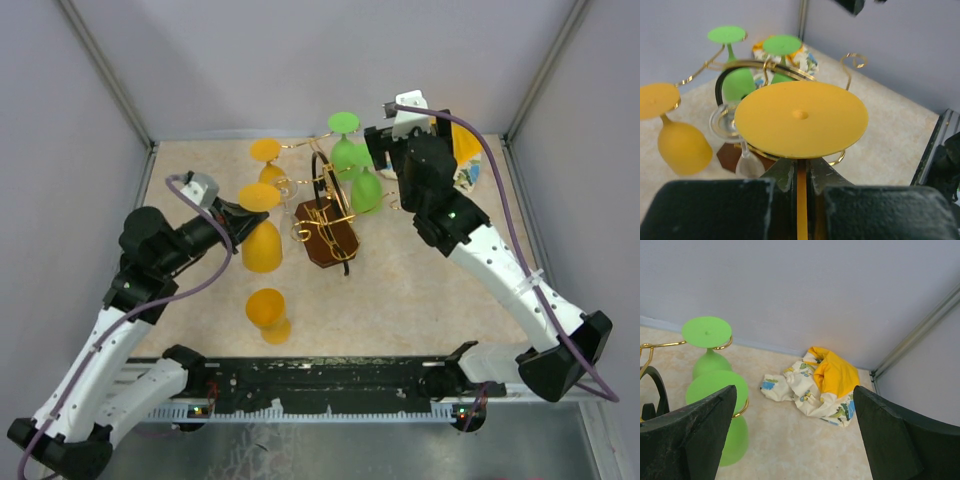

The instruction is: Place the wine glass upside down on the wine glass rack

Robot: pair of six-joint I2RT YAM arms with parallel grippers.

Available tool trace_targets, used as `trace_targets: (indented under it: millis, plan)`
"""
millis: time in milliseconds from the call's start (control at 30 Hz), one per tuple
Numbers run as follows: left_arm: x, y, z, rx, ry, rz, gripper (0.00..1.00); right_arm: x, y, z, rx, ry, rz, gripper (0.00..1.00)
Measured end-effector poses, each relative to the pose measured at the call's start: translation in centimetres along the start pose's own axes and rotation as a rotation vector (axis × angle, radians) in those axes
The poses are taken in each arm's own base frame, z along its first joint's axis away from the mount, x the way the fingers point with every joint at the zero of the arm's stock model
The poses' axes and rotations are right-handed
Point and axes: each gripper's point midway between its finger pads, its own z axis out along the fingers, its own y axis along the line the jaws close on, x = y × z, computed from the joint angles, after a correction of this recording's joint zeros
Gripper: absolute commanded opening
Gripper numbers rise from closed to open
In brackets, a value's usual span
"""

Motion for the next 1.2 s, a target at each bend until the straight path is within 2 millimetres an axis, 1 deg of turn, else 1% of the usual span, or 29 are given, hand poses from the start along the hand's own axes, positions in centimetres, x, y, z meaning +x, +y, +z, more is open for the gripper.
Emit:
trace_targets:
  millis: [100,167,200,433,600,733,900,1200]
  plan:
    - [3.5,0.8,0.1,-0.024,0.056,-0.015,0.0,0.1,0.0,0.0,0.0,0.001,-0.002,0.99]
    - [5.0,1.0,0.0,-0.034,0.065,-0.018,0.0,0.3,0.1,0.0,-0.001,0.003,-0.005,0.99]
    - [5.3,1.0,0.0,-0.035,0.062,-0.017,0.0,0.5,0.1,0.0,-0.003,0.006,-0.007,0.99]
    - [5.9,0.5,0.0,-0.024,-0.004,0.011,0.0,1.5,0.5,0.0,-0.009,0.016,-0.023,0.99]
    - [7.6,-0.3,0.1,0.0,-0.039,0.024,0.0,1.7,0.5,0.0,-0.01,0.017,-0.031,0.99]
    - [8.6,-0.6,0.1,0.003,-0.068,0.034,0.0,2.0,0.5,-0.1,-0.01,0.015,-0.042,0.99]
    - [8.3,-0.9,0.3,0.005,-0.135,0.054,0.0,2.0,0.4,-0.2,-0.01,0.013,-0.051,0.99]
    - [8.3,-1.5,1.5,0.021,-0.174,0.07,0.0,2.4,0.2,-0.3,-0.007,0.014,-0.07,0.99]
